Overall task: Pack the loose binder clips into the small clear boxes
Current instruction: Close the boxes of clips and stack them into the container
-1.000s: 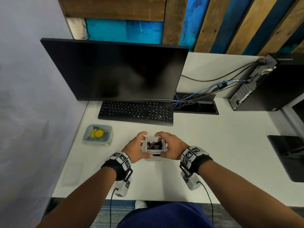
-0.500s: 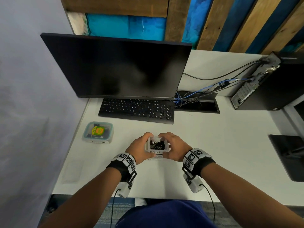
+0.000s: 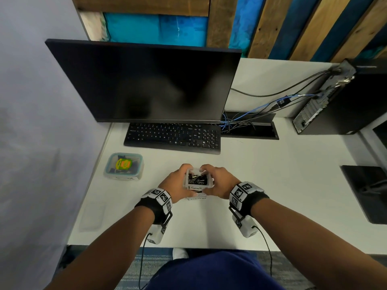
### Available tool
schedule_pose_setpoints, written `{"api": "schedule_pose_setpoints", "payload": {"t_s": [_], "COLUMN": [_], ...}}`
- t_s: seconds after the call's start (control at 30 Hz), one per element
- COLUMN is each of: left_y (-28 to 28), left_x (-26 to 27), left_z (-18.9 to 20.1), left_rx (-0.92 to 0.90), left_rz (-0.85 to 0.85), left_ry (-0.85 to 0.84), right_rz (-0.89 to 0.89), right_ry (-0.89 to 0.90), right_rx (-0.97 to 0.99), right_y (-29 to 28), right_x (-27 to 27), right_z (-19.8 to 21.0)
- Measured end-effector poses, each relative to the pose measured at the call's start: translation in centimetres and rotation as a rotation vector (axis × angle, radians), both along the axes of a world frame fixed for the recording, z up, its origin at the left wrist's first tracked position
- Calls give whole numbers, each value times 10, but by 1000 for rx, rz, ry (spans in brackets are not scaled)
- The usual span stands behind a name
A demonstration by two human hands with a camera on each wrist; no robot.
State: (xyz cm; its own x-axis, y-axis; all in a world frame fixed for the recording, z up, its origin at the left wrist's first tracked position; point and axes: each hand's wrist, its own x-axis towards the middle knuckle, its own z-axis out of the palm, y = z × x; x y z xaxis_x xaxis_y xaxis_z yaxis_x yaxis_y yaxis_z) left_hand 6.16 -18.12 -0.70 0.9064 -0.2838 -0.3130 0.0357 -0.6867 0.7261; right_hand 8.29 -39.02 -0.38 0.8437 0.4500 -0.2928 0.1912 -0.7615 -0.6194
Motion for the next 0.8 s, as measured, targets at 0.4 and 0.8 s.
{"api": "schedule_pose_setpoints", "payload": {"t_s": [0.4, 0.8], "left_y": [-8, -6], "left_x": [-3, 6], "left_z": [-4, -12], "left_rx": [148, 267], "left_rz": [-104, -108], "left_ry": [-177, -366], "right_rz": [-368, -243], "right_ry": [9, -119], "right_rx": [-19, -322], "right_y": [-73, -59], "right_x": [-5, -18], "right_z": [-22, -18]}}
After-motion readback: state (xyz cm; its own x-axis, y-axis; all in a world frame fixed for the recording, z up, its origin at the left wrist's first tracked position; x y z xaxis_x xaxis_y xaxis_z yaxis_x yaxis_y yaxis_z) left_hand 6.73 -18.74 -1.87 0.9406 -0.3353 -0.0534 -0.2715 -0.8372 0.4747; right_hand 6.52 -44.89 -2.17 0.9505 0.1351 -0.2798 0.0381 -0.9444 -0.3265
